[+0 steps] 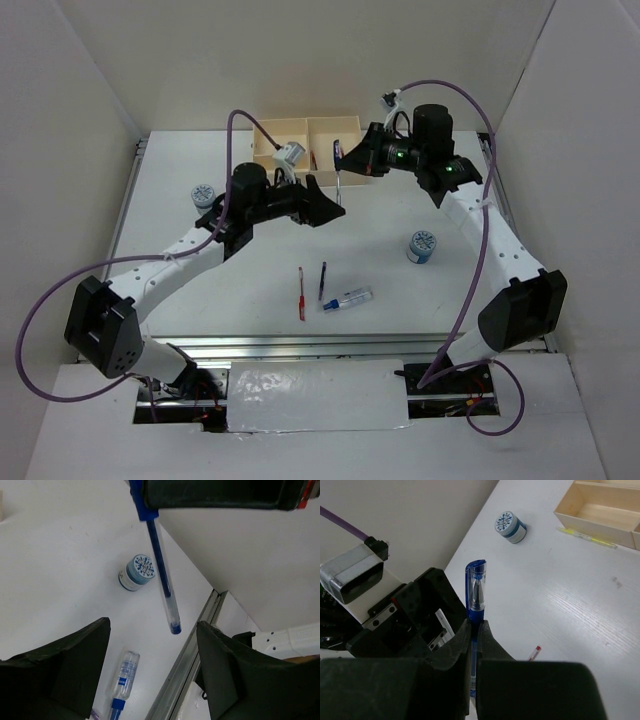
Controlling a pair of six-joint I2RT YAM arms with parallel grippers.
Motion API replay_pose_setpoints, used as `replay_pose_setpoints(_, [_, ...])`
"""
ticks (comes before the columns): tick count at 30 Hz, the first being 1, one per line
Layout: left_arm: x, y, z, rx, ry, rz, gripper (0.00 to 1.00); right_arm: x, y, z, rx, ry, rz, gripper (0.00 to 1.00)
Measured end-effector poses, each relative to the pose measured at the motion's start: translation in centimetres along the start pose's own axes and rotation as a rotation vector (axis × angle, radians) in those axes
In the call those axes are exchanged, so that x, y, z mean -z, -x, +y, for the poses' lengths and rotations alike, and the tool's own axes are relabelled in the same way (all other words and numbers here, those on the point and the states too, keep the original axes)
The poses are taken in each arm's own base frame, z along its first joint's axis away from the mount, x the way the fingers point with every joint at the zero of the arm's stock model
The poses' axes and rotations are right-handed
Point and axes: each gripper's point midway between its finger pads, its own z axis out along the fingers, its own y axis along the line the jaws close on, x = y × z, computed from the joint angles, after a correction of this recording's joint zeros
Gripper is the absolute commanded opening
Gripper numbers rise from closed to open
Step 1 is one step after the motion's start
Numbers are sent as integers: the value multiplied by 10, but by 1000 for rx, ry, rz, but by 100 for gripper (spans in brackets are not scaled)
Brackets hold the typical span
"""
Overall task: Sort the stationery into containers
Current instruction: Pick up the pen from the center of the board, then place the pen in the storage box.
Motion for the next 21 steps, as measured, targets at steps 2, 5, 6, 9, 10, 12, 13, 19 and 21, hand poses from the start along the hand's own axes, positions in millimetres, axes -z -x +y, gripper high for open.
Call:
replay_pose_setpoints(2, [-2,4,-2,-4,-7,-10,69,-1,-2,1,-4,6,5,0])
replay_pose_setpoints(5, [-5,7,-2,4,-12,-17,49,-2,-4,2,-9,16,11,0])
replay_pose_setpoints(6, [-6,8,-2,10,-14,-19,42,-2,-4,3,-8,18,9,0])
replay_pose_setpoints(9, [-10,7,-3,17,-25,-11,10,-2,-2,3,0,18,4,0])
replay_pose_setpoints(10, [-10,8,-2,23,-22,-10,7,-2,-2,2,2,18,2,0])
replay_pose_setpoints(12, [-11,8,-1,31,-19,-9,1,-1,0,1,7,17,-5,3])
replay_pose_setpoints(13, [-11,8,-1,35,-18,-10,0,-1,1,0,6,16,-6,16])
replay_pose_setpoints(19, [-15,13,2,34,6,-15,0,5,7,-5,-36,15,-17,69])
replay_pose_setpoints(21, [-19,19,6,23,29,-21,0,11,14,-16,-41,-9,-37,72])
